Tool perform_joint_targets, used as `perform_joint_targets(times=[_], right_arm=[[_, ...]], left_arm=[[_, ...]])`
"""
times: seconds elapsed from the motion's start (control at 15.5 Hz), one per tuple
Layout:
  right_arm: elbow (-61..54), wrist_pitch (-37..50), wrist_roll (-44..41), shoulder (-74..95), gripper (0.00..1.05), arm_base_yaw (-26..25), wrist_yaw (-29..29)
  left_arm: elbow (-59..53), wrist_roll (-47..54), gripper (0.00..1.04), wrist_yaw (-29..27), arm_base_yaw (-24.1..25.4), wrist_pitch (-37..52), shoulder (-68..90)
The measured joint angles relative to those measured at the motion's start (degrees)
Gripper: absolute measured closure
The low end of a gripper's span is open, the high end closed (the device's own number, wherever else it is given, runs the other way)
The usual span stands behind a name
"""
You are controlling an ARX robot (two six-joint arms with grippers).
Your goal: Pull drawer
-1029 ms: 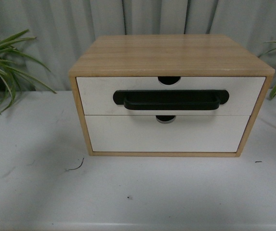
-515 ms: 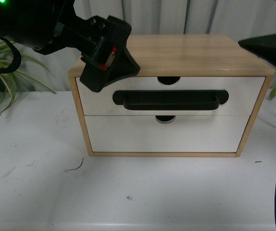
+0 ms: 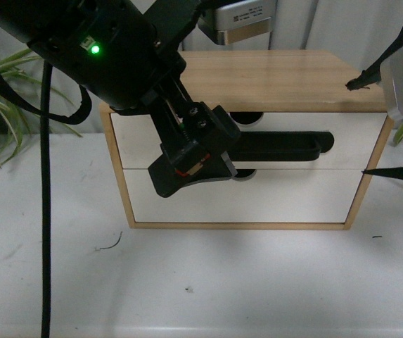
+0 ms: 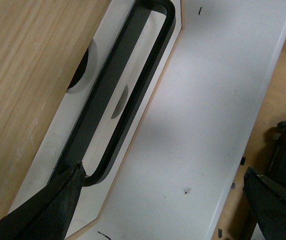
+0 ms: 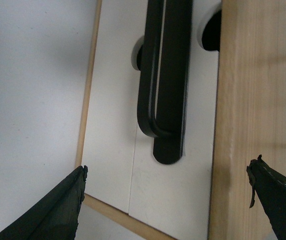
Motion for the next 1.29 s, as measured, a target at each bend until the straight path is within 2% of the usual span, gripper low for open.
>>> perform_joint_targets(times=[0.51, 0.77, 1.29], right_arm=[[0.0, 1.77, -2.03, 4.15, 0.06, 2.99, 0.11], [2.51, 2.86, 0.72, 9.29, 0.06, 6.08, 1.31], [2.73, 5.14, 1.62, 13.46, 0.06, 6.4, 2.45]], left_arm=[[1.27, 0.09, 0.07, -1.77, -1.46, 2.23, 4.39], [4.11, -1.38, 0.07, -2.71, -1.7, 5.05, 9.18], [3.5, -1.36, 0.07, -3.85, -1.95, 7.1, 11.8]])
